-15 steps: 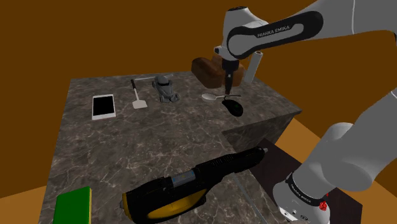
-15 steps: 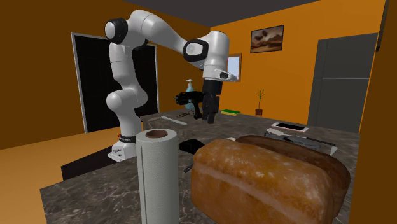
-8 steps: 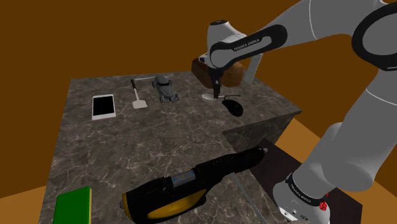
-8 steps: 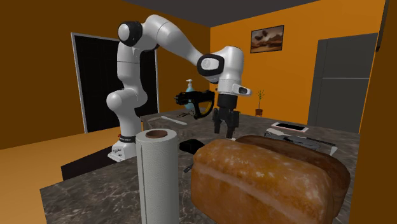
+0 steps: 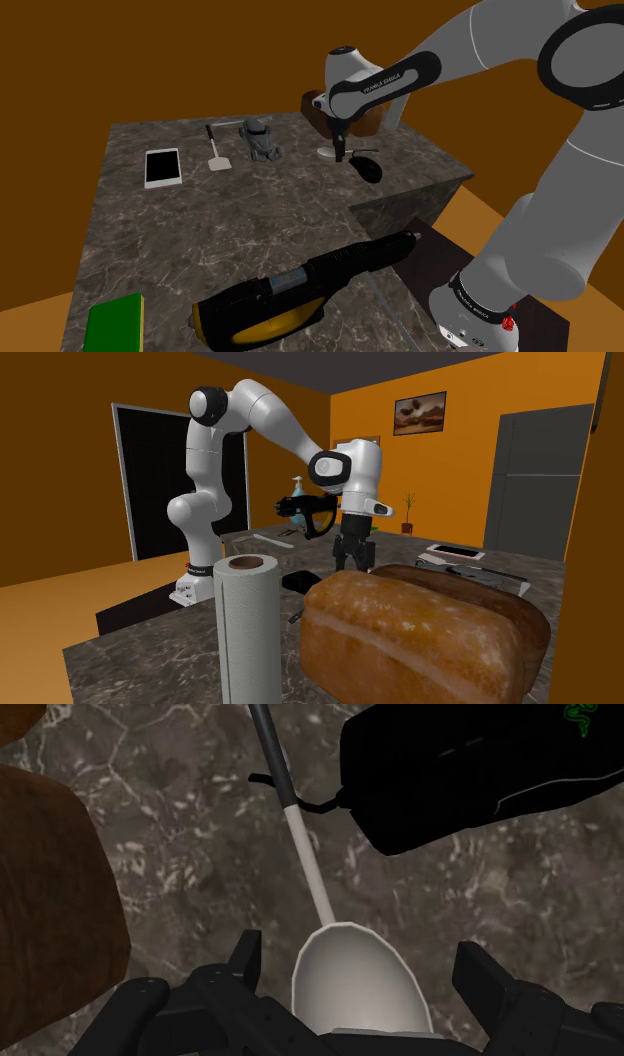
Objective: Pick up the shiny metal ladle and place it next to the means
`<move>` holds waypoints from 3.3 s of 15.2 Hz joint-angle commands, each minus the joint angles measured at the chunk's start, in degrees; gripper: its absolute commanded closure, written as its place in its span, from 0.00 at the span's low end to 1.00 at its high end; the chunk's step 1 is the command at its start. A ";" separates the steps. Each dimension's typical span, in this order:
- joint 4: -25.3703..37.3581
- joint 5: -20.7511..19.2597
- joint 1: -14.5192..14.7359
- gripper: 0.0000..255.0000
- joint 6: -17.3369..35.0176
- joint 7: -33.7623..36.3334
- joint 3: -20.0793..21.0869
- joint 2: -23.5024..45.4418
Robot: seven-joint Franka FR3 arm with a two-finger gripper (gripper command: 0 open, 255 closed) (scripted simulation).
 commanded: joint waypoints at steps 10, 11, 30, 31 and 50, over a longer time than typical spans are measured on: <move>-0.03 0.00 -0.01 1.00 0.13 0.00 -0.01 0.08; -0.05 -0.01 -0.01 1.00 0.16 0.01 -0.01 0.09; 5.65 0.42 0.34 1.00 -10.59 -1.80 0.20 -5.12; 6.12 0.45 0.37 1.00 -11.32 -1.92 0.22 -5.37; -9.98 1.88 8.36 1.00 -17.20 14.51 10.04 -24.00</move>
